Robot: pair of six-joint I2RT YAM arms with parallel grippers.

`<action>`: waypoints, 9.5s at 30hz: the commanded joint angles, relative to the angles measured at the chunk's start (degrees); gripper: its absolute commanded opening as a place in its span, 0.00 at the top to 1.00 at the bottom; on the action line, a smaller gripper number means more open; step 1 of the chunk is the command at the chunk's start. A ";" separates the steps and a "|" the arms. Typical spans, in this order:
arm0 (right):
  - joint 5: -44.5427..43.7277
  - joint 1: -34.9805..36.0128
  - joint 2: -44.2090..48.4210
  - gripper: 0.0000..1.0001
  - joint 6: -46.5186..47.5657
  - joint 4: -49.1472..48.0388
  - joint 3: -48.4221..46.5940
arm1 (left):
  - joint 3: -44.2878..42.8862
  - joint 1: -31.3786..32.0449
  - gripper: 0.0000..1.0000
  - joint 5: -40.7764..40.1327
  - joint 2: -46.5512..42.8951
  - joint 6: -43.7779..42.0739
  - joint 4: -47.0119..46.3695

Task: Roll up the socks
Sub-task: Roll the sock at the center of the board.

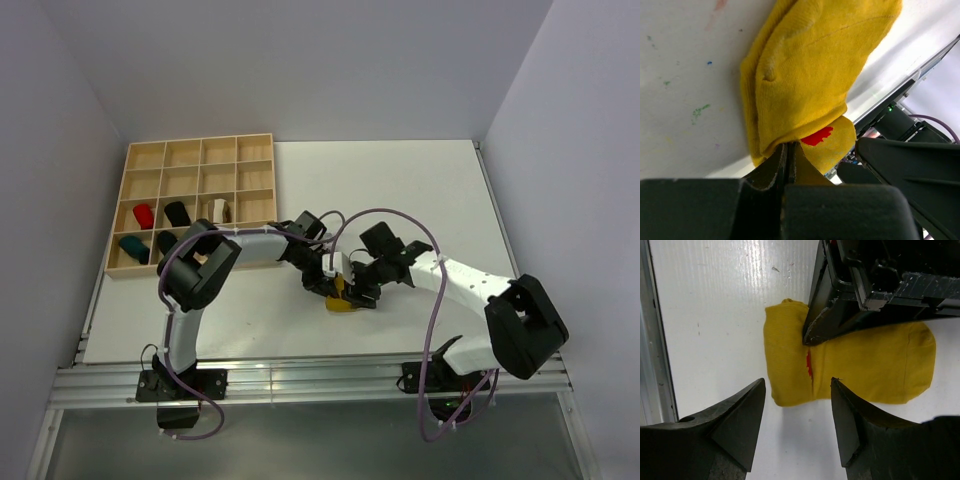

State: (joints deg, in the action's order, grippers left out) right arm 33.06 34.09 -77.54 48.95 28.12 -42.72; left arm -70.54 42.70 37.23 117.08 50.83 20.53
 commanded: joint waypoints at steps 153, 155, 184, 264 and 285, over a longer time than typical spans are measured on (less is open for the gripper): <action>3.85 -15.64 -6.84 0.41 0.35 11.87 -12.31 | 5.69 -0.60 1.00 1.09 2.63 -6.18 -5.33; 3.33 -12.92 -5.18 0.40 2.02 10.74 -9.85 | 4.02 -0.77 1.00 1.26 3.24 -6.62 -3.23; -6.78 3.79 -7.36 0.49 0.54 4.84 -3.60 | -1.88 -0.95 1.00 3.37 8.26 -8.99 1.62; 6.14 -12.47 -47.27 0.71 3.79 42.11 -37.26 | 14.82 11.53 0.61 -14.83 -13.98 -33.17 -31.16; 5.88 -12.55 -47.53 0.71 3.44 41.32 -36.82 | 15.35 10.74 0.57 -9.02 -12.57 -31.85 -34.07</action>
State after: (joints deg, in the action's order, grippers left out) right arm 42.83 21.91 -123.17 51.66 74.91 -79.48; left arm -55.07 53.17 24.21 104.07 18.57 -10.41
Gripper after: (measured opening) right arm 0.290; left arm 0.422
